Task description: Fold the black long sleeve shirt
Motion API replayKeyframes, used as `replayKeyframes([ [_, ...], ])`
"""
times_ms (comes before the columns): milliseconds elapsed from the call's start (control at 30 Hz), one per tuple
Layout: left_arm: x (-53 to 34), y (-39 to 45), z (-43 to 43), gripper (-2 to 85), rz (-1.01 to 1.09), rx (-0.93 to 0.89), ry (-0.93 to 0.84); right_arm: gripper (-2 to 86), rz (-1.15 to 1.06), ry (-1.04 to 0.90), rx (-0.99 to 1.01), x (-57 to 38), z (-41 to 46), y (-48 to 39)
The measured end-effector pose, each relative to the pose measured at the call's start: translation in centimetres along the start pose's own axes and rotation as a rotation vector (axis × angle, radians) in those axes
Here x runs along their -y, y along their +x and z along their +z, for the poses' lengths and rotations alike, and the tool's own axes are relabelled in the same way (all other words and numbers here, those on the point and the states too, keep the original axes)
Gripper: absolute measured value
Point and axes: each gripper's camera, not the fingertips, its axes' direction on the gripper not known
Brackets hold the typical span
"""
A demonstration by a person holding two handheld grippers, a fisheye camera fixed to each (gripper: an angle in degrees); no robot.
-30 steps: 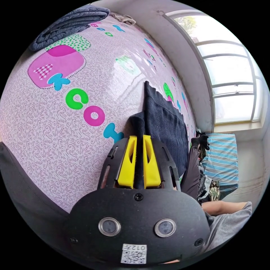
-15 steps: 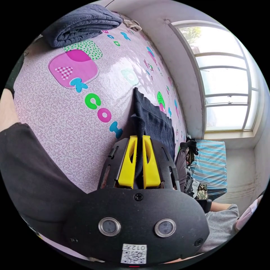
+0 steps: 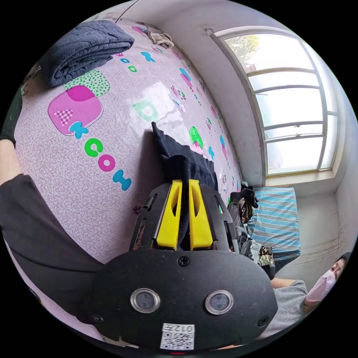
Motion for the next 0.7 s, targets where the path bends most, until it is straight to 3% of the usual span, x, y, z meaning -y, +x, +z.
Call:
replayKeyframes([
  [267, 0.8, 6.7, 8.3, 1.2, 0.125, -0.061, -0.016, -0.7, 0.136, 0.126, -0.051, 5.3, -10.9, 15.6],
  [433, 0.8, 16.2, 21.3, 1.3, 0.326, -0.095, -0.143, -0.5, 0.325, 0.208, -0.133, 3.7, -21.3, 29.1],
  [633, -2.1, 18.8, 42.1, 1.8, 0.402, 0.079, -0.370, 0.1, 0.823, 0.157, -0.163, -3.8, -24.7, 48.2],
  [700, -3.3, 16.5, 47.2, 2.1, 0.341, 0.083, -0.456, 0.4, 1.105, 0.145, -0.038, -6.7, -23.2, 55.7],
])
